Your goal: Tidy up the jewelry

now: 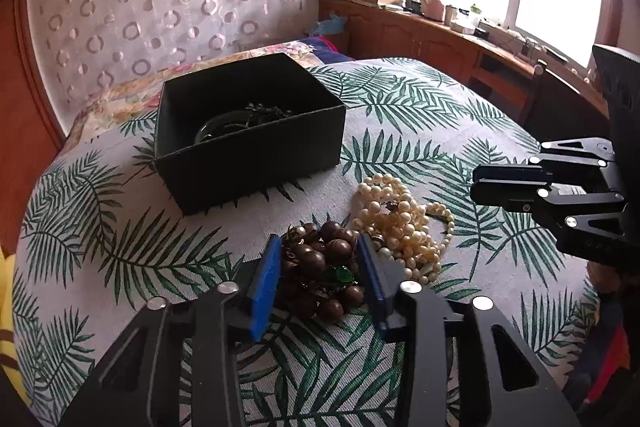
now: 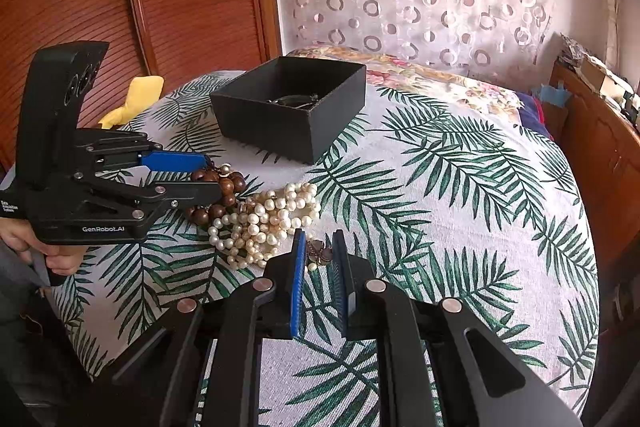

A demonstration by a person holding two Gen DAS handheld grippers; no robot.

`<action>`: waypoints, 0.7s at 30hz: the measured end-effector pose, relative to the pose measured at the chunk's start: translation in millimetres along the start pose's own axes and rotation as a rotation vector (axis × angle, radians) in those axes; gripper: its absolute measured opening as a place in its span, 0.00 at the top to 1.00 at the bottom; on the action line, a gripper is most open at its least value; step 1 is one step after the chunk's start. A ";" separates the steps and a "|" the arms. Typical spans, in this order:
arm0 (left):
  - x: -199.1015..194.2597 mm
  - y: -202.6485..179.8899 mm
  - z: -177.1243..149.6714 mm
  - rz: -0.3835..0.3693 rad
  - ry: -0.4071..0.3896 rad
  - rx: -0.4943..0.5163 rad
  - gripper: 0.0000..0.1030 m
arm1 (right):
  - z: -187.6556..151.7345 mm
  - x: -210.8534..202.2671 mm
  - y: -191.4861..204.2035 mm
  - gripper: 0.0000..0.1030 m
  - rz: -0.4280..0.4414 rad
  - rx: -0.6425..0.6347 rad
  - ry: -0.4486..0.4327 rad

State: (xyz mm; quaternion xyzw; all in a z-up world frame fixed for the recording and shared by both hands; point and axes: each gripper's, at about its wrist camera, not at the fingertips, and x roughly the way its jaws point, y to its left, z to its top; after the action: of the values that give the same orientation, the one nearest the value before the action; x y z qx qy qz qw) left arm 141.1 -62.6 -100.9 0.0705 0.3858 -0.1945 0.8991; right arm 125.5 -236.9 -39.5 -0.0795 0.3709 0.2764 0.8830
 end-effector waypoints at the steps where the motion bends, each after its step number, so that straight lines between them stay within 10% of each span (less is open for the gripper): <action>1: 0.1 -0.1 -0.4 -0.001 -0.002 0.002 0.70 | -0.3 0.5 0.0 0.85 0.000 0.001 0.001; 4: -4.2 0.0 -0.8 -0.002 -0.020 0.009 0.85 | -1.2 1.7 0.1 0.85 0.001 0.001 0.003; 21: -49.4 22.7 16.5 -0.069 -0.122 -0.070 0.86 | 1.2 3.3 3.2 0.85 0.001 -0.002 0.001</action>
State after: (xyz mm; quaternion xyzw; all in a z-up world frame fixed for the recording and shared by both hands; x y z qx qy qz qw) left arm 130.3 -31.8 -54.3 0.0137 0.3389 -0.2156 0.9157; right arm 126.4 -232.3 -40.7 -0.0806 0.3712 0.2771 0.8826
